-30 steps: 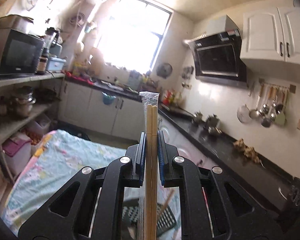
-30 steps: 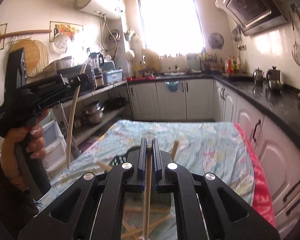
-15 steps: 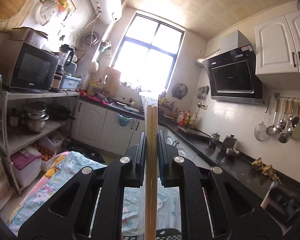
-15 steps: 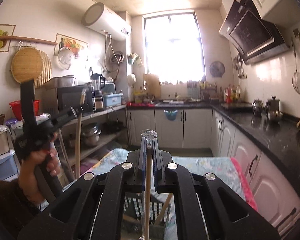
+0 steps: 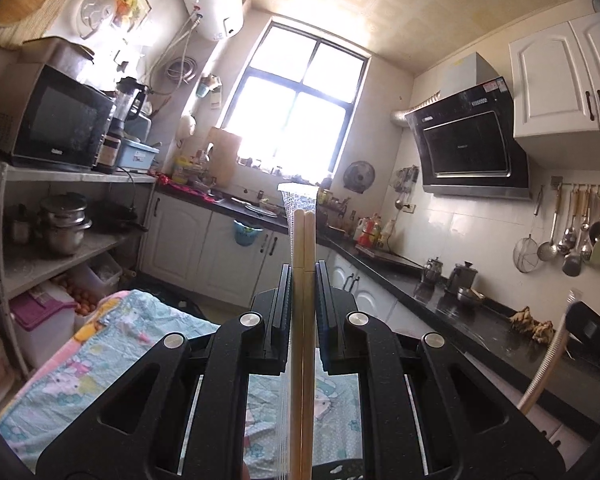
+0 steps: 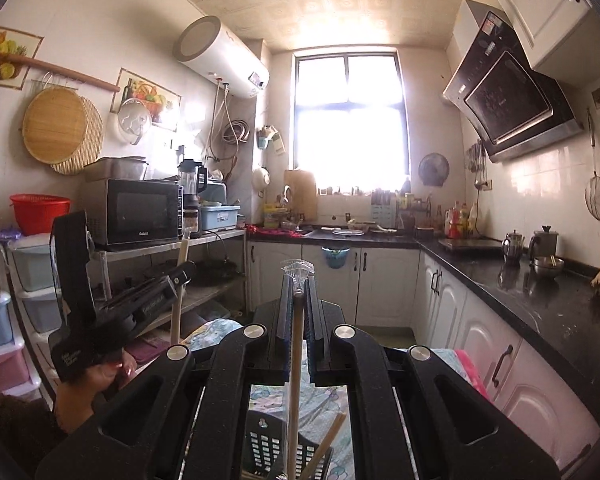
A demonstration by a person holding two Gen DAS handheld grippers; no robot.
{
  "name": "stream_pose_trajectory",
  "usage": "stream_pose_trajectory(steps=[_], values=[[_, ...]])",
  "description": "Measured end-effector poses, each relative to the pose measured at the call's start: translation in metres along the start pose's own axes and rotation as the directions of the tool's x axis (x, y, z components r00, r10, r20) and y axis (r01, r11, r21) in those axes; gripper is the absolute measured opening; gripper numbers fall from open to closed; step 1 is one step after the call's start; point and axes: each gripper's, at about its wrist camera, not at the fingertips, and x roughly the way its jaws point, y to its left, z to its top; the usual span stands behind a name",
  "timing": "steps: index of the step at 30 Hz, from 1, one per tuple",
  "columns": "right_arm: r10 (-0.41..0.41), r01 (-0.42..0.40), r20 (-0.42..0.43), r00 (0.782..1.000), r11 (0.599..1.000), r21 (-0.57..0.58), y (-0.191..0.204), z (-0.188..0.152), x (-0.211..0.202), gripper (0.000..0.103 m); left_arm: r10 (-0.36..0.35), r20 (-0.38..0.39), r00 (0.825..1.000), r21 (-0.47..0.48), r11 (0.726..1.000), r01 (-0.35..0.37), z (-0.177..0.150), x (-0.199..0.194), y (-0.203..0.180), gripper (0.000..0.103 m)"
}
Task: Organize utensils
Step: 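Raise the held chopsticks with both grippers and bring them over the basket, then open both grippers to release the chopsticks into the basket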
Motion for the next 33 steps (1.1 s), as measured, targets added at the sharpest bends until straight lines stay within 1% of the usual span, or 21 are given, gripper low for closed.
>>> stream_pose_trajectory(steps=[7, 19, 23, 29, 33], values=[[0.002, -0.001, -0.015, 1.000, 1.000, 0.022, 0.000, -0.017, 0.014, 0.006, -0.014, -0.015, 1.000, -0.006, 1.000, 0.014, -0.020, 0.008, 0.007, 0.007], [-0.032, 0.035, -0.046, 0.998, 0.998, 0.060, 0.000, -0.046, 0.034, 0.006, -0.007, -0.042, 0.999, -0.008, 1.000, 0.007, -0.051, 0.019, 0.016, 0.007], [-0.041, 0.044, -0.051, 0.998, 0.997, 0.059, 0.001, -0.053, 0.039, 0.006, -0.001, -0.050, 0.999, -0.029, 1.000, -0.001, -0.056, 0.021, 0.024, 0.007], [-0.049, 0.055, -0.074, 0.996, 0.995, 0.080, 0.000, -0.065, 0.045, 0.006, -0.010, -0.062, 0.998, -0.030, 1.000, 0.008, -0.061, 0.019, 0.028, 0.007], [-0.047, 0.056, -0.095, 0.994, 0.993, 0.101, -0.001, -0.073, 0.045, 0.006, -0.018, -0.074, 0.997, -0.026, 1.000, 0.016, -0.067, 0.010, 0.029, 0.007]])
